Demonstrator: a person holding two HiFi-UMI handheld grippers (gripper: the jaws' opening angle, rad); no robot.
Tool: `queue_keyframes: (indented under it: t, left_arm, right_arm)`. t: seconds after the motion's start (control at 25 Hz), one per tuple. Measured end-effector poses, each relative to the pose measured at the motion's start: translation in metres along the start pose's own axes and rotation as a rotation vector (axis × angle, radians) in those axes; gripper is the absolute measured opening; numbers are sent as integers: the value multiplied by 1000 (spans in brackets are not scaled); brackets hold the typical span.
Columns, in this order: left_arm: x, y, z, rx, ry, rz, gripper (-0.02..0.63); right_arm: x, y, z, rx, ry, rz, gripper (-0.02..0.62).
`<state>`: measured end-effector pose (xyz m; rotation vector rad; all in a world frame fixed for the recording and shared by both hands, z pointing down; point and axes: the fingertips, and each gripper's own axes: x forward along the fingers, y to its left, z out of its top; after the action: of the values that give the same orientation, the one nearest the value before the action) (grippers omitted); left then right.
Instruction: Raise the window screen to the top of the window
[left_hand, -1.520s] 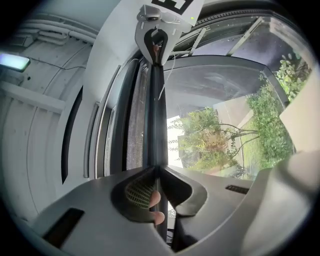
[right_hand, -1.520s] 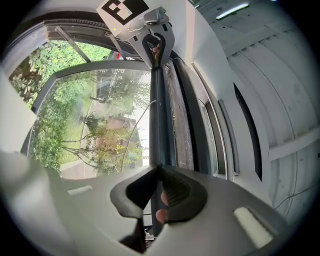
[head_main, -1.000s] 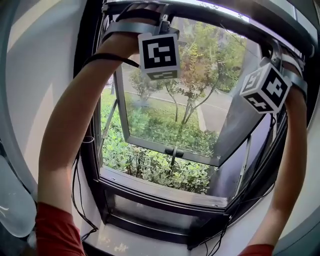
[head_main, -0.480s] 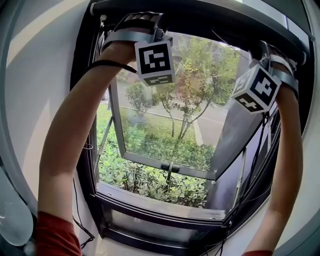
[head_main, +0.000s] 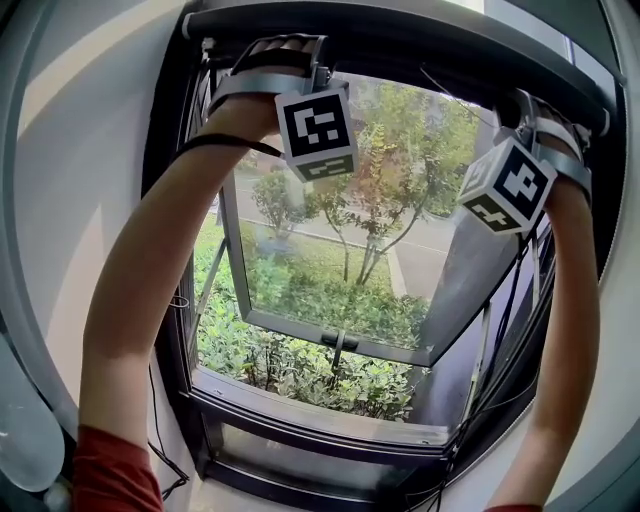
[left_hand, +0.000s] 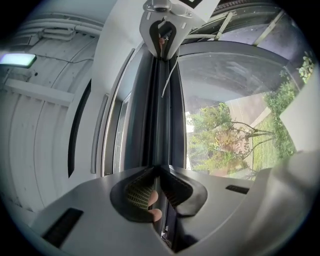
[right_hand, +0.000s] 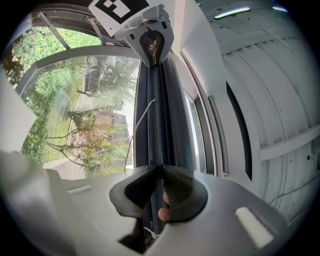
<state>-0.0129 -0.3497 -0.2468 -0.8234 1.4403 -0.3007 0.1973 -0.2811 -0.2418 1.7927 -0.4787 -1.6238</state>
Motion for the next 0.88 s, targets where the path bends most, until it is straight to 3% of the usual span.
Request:
queue_keyframes:
  t: [0.16, 0.52, 0.88]
  left_arm:
    - [-5, -1, 4, -44, -12, -14, 40]
    - [-45, -16, 27, -150, -109, -24, 44]
    - [-98, -31, 33, -287, -174, -21, 44]
  right_arm:
    - [-6, 3, 2, 24, -21, 21, 78]
    - [-33, 15, 7, 95, -80, 5, 78]
    - [-68, 53, -3, 213, -96, 38, 78]
